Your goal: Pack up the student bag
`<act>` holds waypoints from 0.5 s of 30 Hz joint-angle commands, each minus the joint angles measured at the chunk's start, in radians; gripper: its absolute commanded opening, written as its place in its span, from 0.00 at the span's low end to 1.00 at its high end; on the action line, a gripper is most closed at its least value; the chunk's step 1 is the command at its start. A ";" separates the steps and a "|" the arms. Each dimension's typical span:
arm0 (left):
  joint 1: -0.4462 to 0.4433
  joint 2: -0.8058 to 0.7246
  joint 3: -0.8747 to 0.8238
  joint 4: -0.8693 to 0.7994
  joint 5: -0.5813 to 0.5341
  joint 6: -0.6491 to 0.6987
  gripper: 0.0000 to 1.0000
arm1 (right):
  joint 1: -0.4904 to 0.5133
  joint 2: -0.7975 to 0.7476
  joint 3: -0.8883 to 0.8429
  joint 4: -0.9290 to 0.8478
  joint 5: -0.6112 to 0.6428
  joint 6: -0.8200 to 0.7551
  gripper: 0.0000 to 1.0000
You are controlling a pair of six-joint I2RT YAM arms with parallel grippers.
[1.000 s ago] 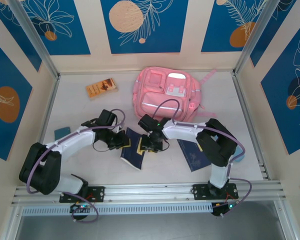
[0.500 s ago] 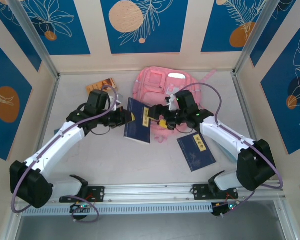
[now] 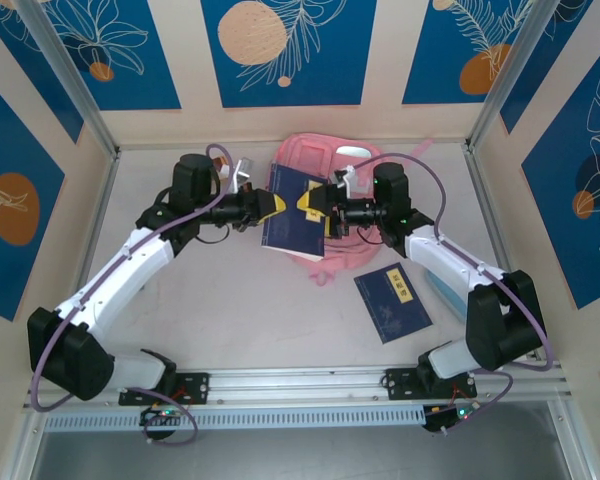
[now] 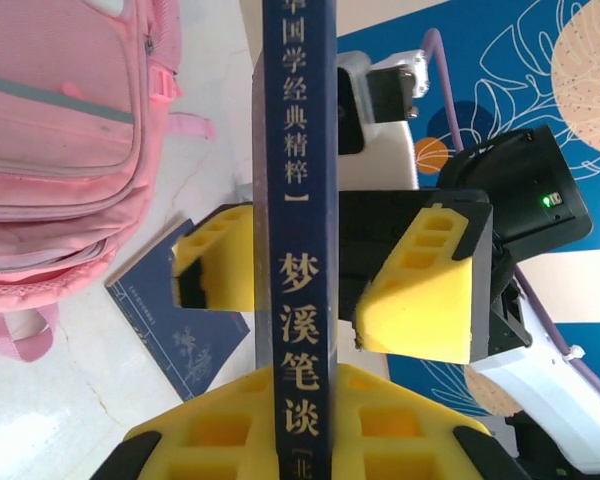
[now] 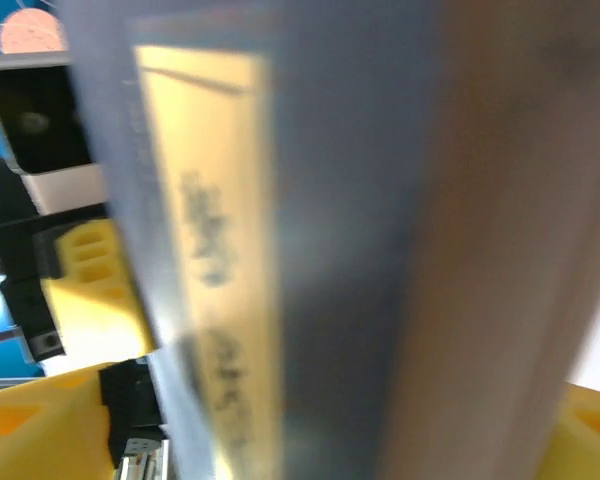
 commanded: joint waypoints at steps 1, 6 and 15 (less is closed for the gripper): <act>0.032 -0.015 0.002 0.105 0.055 -0.045 0.00 | -0.017 -0.043 0.008 0.069 -0.058 0.086 0.69; 0.046 -0.023 -0.043 0.149 0.071 -0.068 0.00 | -0.004 -0.074 0.003 0.094 -0.020 0.171 0.30; 0.049 -0.123 -0.191 0.237 -0.069 -0.160 0.71 | 0.017 -0.130 -0.019 0.028 0.225 0.247 0.08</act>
